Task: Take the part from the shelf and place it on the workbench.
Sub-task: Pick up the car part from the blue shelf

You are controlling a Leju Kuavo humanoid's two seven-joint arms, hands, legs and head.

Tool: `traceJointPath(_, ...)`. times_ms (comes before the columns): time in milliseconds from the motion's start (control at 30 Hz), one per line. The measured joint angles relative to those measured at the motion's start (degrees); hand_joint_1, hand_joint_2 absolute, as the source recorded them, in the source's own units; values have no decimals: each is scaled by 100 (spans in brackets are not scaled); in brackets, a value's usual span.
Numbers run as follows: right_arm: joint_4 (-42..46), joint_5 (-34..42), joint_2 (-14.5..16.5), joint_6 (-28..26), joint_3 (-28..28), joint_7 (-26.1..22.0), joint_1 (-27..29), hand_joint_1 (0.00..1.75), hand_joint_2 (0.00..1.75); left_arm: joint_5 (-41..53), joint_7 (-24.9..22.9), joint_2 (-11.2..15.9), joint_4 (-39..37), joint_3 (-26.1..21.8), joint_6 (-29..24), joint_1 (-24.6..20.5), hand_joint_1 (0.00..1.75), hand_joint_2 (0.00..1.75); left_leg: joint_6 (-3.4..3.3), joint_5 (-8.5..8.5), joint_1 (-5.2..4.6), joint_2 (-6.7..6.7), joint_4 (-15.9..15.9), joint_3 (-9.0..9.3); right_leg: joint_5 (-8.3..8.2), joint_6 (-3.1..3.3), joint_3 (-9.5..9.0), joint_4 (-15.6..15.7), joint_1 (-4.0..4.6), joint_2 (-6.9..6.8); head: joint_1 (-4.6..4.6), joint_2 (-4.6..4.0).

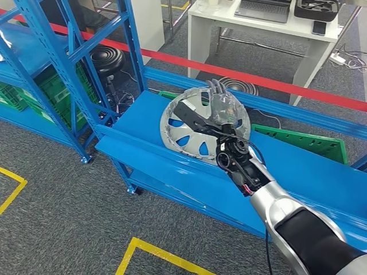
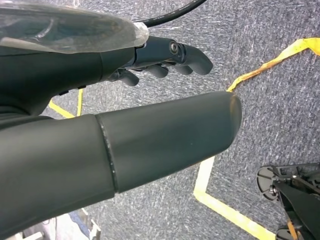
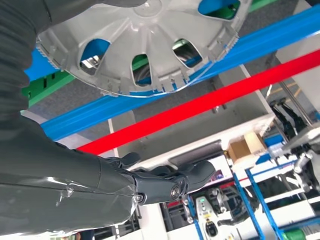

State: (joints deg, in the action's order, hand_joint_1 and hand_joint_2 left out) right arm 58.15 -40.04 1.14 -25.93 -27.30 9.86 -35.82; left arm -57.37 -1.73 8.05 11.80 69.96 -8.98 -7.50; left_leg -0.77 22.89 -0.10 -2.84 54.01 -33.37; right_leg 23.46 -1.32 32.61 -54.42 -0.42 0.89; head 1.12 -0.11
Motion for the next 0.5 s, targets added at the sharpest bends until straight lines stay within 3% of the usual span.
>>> traceJointPath(500,271,8,-63,-97,11,-117,42,0,175,-33,27,-32,0,-4,-23,2,0,0,0,0,0,0,0,0,0,0,0,0,0,0,-1,0)
